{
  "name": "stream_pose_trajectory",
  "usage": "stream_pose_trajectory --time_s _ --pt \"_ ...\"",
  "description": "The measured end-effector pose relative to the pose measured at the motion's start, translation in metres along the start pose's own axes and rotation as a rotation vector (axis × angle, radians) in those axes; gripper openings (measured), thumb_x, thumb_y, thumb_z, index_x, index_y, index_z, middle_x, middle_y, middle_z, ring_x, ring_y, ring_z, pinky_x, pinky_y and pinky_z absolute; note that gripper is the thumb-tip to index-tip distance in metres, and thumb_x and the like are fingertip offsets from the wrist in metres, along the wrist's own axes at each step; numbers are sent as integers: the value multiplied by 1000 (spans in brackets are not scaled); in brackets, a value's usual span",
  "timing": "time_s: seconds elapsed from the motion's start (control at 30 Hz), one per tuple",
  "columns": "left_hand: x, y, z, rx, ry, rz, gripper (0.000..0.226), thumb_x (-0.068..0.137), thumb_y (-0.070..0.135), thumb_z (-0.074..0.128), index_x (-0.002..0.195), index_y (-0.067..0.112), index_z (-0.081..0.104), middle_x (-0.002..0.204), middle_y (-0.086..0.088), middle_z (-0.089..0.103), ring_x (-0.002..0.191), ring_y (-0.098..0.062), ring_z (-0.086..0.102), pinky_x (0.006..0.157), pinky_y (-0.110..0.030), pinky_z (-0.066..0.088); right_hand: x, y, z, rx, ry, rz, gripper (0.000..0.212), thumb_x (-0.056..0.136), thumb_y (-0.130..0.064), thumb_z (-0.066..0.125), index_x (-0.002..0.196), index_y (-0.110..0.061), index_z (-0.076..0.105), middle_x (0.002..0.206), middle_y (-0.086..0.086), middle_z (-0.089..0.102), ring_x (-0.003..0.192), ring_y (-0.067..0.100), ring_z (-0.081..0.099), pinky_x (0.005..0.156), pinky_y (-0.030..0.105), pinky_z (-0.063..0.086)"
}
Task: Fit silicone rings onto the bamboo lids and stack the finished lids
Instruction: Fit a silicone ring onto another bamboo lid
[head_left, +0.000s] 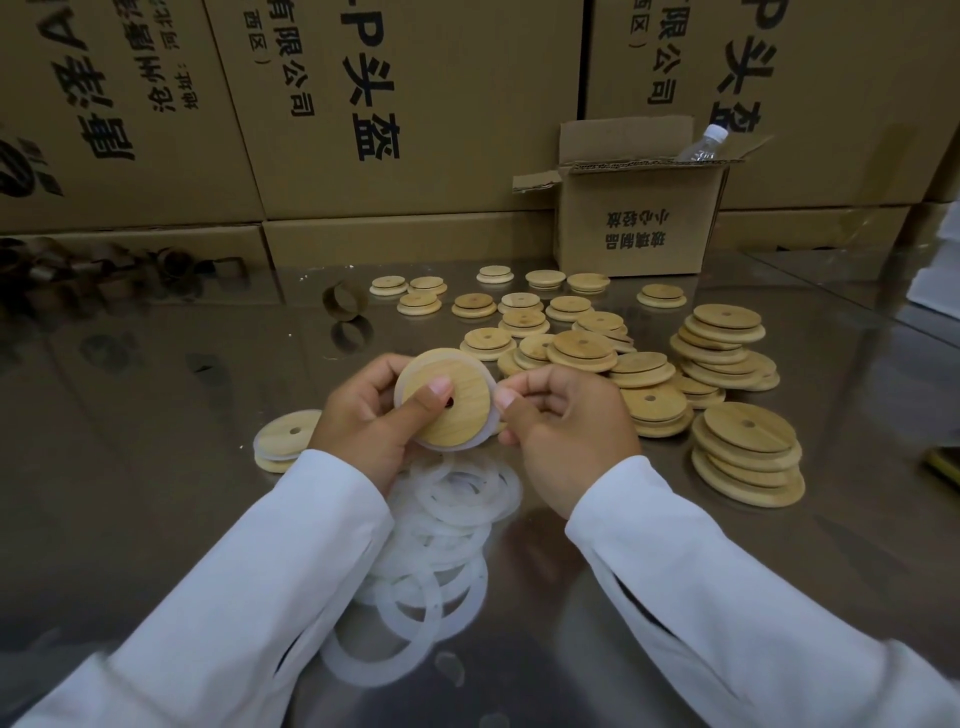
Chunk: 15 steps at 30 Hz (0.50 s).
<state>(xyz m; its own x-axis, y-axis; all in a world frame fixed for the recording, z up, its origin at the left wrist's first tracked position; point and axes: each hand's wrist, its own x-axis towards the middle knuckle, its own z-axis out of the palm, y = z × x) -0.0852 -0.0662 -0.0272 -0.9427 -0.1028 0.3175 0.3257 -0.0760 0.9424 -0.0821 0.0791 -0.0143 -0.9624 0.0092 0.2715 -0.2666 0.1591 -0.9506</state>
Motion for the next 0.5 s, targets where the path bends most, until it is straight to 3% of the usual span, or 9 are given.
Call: stream_pose_trajectory --time_s 0.23,0.5 --pt "0 0 1 -31 -19 -21 24 59 29 67 78 14 63 66 1 67 66 -14 63 70 -33 50 -1 -1 -2 31 -10 7 22 86 -12 61 69 -25 62 65 -6 63 50 0 56 48 5 41" --pt "2 -4 0 14 -20 28 19 65 23 78 76 17 64 68 2 68 67 -14 63 68 -31 50 -2 0 1 -18 26 -17 22 87 -14 59 69 -27 59 67 -7 62 64 9 59 58 14 43"
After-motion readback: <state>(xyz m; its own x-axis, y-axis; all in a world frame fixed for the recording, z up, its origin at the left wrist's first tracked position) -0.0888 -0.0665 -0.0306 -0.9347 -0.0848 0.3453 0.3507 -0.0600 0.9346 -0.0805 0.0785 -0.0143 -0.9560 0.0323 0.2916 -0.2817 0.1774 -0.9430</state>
